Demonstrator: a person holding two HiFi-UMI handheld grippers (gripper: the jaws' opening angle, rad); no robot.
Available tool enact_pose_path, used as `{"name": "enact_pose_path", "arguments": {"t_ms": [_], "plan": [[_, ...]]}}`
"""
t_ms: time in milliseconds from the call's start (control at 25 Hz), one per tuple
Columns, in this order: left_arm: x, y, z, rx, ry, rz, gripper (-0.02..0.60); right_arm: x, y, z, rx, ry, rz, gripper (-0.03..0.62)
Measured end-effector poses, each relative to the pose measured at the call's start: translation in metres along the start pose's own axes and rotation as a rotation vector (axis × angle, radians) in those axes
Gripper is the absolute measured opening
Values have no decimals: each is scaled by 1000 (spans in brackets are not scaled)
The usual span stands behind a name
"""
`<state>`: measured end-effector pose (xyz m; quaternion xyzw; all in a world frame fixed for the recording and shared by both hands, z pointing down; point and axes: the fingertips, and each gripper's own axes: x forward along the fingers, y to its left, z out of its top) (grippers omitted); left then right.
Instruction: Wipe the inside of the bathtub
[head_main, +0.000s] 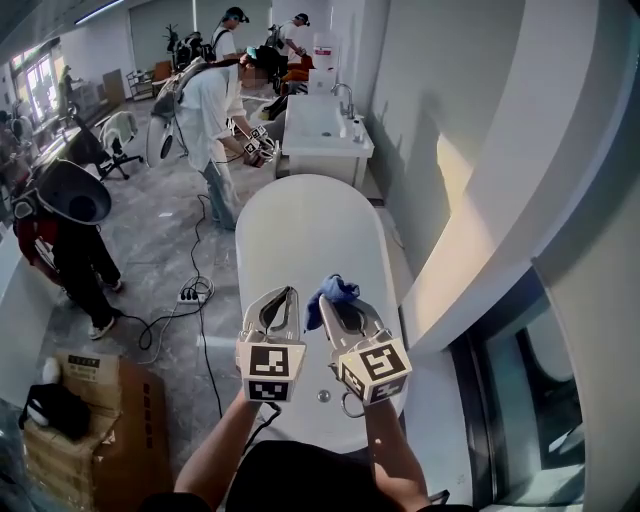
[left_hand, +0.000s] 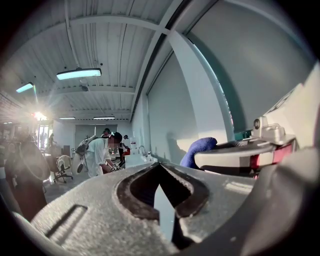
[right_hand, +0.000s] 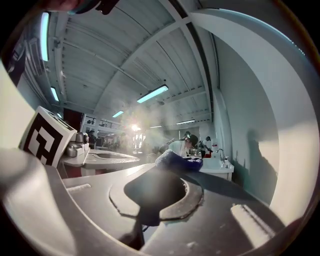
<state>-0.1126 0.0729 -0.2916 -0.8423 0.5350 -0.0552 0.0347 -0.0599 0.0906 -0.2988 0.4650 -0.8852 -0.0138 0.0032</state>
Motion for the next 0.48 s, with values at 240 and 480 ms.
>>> {"name": "enact_pose_path", "arguments": {"t_ms": [240,480], "plan": [[-6,-11,-2,6,0,-37,2,-12,4,-4,-5,2,-8,19],[-7,-24,2,16,-4,-71,2,-20,-1,3,-22,-6,-14,20]]}}
